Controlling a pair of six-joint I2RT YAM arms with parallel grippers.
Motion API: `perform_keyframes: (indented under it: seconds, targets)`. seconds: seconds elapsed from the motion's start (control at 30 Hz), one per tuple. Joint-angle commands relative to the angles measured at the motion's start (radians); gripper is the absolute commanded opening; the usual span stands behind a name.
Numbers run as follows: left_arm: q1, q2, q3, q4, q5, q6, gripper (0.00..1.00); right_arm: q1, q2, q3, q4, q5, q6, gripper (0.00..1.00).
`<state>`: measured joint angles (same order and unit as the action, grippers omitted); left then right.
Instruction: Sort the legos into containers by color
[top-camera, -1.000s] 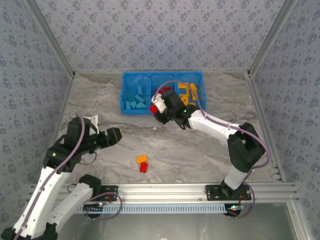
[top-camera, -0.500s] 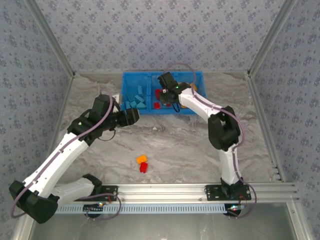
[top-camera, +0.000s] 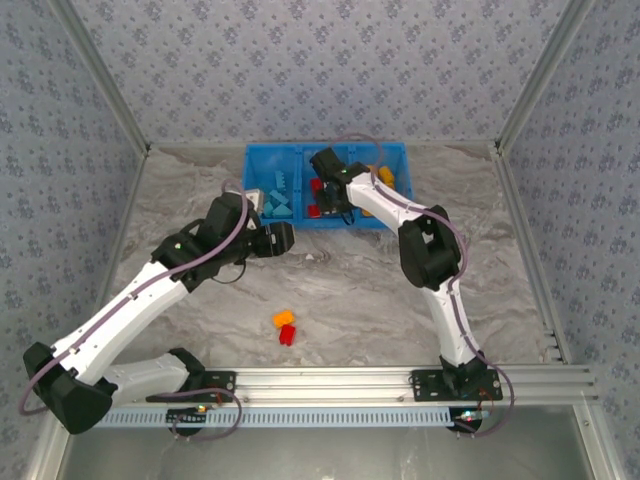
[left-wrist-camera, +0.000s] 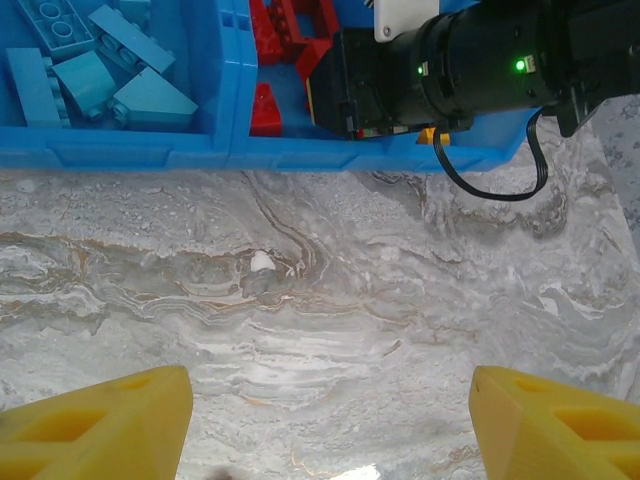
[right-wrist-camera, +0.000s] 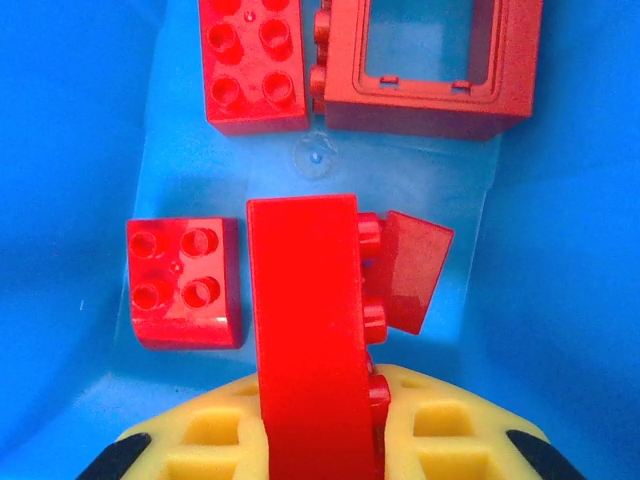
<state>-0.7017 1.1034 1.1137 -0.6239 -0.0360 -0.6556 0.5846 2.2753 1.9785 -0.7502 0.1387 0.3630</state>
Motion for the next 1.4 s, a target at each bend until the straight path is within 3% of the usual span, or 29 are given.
perform_keyframes:
  seconds: [0.0, 0.2, 0.37, 0.57, 0.7, 0.87, 1.0, 1.13, 1.37]
  targets:
    - [-0.009, 0.000, 0.041, 0.011, -0.029, 0.006, 0.73, 0.004, 0.046, 0.048, -0.056, -0.004, 0.028, 0.16]
    - [-0.020, -0.004, 0.049, -0.021, -0.052, 0.005, 0.73, 0.015, 0.034, 0.056, -0.057, 0.015, 0.014, 0.34]
    - [-0.023, -0.018, 0.038, -0.042, -0.060, -0.003, 0.73, 0.029, -0.024, 0.051, -0.047, 0.040, 0.002, 0.43]
    - [-0.022, -0.018, 0.036, -0.115, -0.065, -0.026, 0.73, 0.056, -0.130, 0.020, -0.026, 0.088, -0.023, 0.44]
    - [-0.021, -0.024, 0.032, -0.202, -0.050, -0.050, 0.73, 0.093, -0.289, -0.154, 0.103, 0.118, -0.060, 0.45]
    - [-0.035, -0.065, -0.033, -0.282, 0.087, -0.052, 0.70, 0.132, -0.476, -0.395, 0.234, 0.118, -0.080, 0.45]
    - [-0.174, -0.068, -0.126, -0.356, 0.119, -0.111, 0.69, 0.203, -0.647, -0.609, 0.348, 0.032, -0.122, 0.50]
    - [-0.330, -0.075, -0.258, -0.306, 0.087, -0.229, 0.69, 0.331, -0.836, -0.831, 0.407, -0.008, -0.147, 0.56]
    - [-0.463, 0.068, -0.319, -0.166, 0.063, -0.291, 0.72, 0.517, -1.162, -1.087, 0.399, -0.062, -0.034, 0.62]
